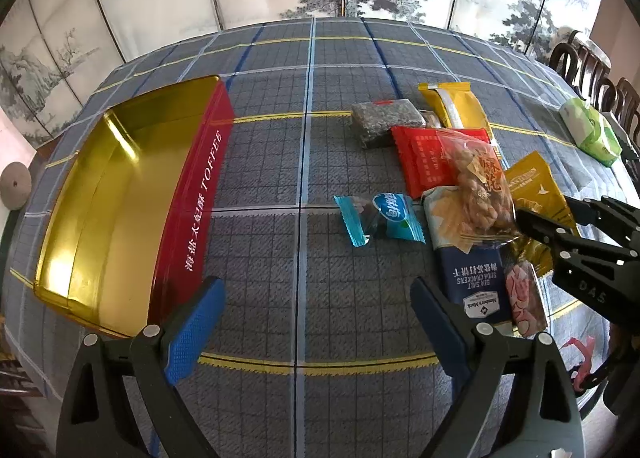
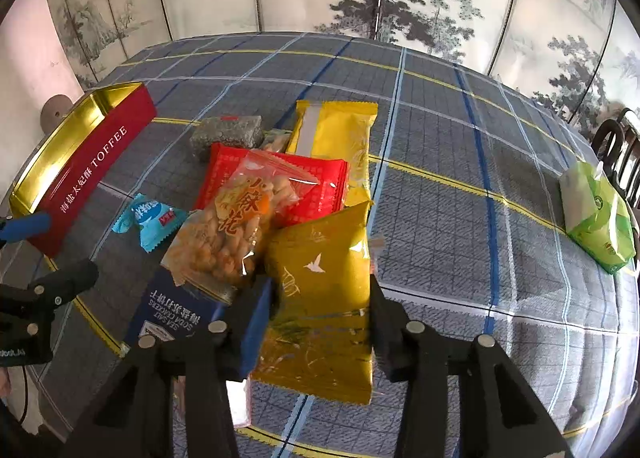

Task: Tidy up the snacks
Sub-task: 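Grasp the blue-wrapped candy with the left tool while the right tool holds the yellow bag, then carry the blue candy over the gold tin and open the left tool, then carry the yellow chip bag into the gold tin and release it with the right tool, then grasp the clear bag of twisted fried dough with the right tool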

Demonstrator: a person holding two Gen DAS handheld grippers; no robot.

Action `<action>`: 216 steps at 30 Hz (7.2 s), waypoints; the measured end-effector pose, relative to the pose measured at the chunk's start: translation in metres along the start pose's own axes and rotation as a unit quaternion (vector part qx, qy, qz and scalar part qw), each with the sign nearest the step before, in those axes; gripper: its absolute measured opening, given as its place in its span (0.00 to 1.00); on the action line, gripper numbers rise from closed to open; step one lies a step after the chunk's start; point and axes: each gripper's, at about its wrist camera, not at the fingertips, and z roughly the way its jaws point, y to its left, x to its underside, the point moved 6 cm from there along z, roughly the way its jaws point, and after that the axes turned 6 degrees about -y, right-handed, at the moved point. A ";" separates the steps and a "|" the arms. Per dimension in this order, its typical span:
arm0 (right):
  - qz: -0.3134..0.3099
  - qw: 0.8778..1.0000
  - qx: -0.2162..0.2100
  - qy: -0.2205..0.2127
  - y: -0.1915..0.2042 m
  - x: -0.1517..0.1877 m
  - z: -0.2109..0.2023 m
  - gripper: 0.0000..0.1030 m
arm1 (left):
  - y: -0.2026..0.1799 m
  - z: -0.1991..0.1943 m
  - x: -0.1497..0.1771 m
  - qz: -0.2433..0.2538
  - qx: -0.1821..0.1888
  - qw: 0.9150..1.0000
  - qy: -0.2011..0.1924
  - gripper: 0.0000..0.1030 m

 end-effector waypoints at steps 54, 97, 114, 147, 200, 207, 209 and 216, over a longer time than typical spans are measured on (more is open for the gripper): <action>0.129 0.991 0.009 -0.041 -0.072 0.016 -0.033 0.37 | -0.035 0.043 -0.037 0.035 0.059 0.998 0.018 0.32; 0.147 0.987 0.046 -0.050 -0.074 0.011 -0.046 0.37 | 0.168 0.007 -0.044 0.003 -0.075 0.997 0.005 0.31; 0.146 0.986 0.051 -0.066 -0.046 -0.005 -0.063 0.37 | 0.182 0.035 -0.020 0.009 -0.067 0.997 0.035 0.35; 0.054 0.996 -0.035 -0.067 0.090 -0.056 -0.046 0.37 | 0.204 -0.041 -0.035 -0.067 -0.067 0.994 -0.047 0.80; -0.130 0.984 -0.121 -0.024 0.303 -0.077 0.026 0.37 | 0.298 -0.081 0.051 -0.219 -0.162 0.962 -0.024 0.80; -0.125 0.984 -0.122 -0.020 0.301 -0.075 0.027 0.38 | 0.293 -0.078 0.052 -0.216 -0.160 0.963 -0.021 0.80; -0.123 0.985 -0.120 -0.019 0.300 -0.074 0.026 0.39 | 0.292 -0.078 0.051 -0.213 -0.160 0.964 -0.021 0.80; -0.124 0.985 -0.118 -0.028 0.294 -0.078 0.019 0.50 | 0.285 -0.078 0.051 -0.210 -0.157 0.965 -0.021 0.80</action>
